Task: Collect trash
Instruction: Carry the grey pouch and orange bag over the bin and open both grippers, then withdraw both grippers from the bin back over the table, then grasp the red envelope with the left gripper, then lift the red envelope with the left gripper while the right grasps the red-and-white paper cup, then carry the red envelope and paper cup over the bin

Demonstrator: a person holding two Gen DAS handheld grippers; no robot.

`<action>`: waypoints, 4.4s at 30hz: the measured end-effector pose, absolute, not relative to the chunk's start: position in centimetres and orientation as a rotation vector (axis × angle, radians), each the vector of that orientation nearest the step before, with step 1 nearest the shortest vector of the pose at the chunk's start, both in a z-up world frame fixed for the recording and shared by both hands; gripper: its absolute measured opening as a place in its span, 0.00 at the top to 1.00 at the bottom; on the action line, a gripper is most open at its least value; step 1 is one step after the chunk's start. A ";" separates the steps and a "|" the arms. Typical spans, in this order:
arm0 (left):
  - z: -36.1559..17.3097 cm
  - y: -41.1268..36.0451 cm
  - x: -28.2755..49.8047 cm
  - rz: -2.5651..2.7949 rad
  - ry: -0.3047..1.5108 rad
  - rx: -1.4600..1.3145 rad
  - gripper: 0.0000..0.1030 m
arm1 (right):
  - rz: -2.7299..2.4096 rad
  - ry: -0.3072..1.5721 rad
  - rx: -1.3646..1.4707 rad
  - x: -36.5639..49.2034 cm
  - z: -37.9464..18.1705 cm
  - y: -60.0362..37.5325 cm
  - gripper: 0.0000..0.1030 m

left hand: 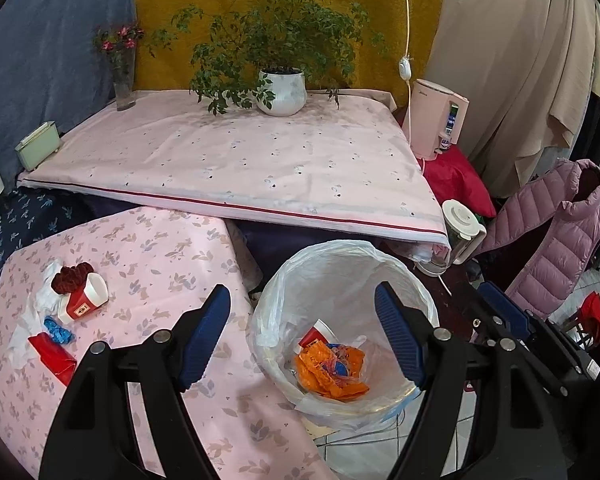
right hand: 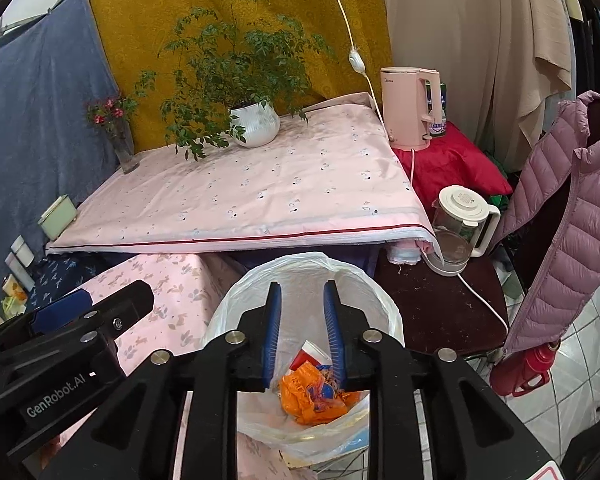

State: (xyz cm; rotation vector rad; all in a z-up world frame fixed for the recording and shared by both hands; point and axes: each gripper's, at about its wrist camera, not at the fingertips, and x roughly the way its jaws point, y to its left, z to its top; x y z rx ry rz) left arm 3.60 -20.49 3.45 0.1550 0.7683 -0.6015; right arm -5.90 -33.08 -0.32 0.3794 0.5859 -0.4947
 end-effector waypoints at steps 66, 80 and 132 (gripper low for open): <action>-10.7 13.1 17.3 -0.157 1.116 -0.276 1.00 | -0.088 0.856 0.190 11.3 -8.1 -6.4 0.55; -4.8 17.5 20.0 -0.124 0.967 -0.238 1.00 | -0.055 0.891 0.192 18.6 -11.5 0.8 0.32; 3.3 -7.3 9.3 -0.511 0.844 0.015 1.00 | -0.374 0.535 0.367 1.9 2.1 -22.2 0.95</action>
